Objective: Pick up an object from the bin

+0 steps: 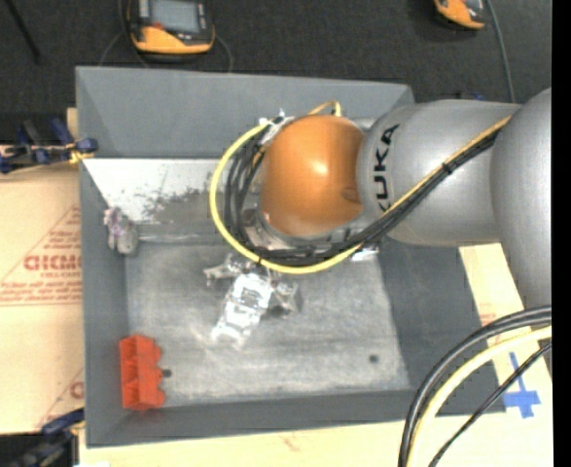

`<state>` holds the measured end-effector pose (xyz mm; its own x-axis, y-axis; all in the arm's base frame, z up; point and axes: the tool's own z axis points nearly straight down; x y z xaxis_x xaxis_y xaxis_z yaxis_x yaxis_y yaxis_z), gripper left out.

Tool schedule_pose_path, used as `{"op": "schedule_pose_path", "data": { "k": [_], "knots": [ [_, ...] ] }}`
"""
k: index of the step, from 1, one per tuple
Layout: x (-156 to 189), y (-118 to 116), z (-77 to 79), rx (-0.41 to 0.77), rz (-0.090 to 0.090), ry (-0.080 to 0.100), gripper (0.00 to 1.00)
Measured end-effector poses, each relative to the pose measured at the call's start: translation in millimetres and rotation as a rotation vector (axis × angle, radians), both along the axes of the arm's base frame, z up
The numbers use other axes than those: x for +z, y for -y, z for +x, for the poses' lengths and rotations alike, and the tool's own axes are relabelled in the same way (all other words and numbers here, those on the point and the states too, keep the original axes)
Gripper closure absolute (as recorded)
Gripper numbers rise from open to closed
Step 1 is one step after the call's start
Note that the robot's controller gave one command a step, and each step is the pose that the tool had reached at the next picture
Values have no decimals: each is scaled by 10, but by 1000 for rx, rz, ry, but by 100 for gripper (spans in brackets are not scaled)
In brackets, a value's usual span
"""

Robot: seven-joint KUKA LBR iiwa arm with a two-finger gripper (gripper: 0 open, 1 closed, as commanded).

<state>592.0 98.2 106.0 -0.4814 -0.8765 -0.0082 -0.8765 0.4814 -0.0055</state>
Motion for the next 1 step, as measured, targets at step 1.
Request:
{"op": "schedule_pose_path", "data": {
  "k": [1],
  "knots": [
    [1,-6,4,-2,1,0,100]
  ]
}}
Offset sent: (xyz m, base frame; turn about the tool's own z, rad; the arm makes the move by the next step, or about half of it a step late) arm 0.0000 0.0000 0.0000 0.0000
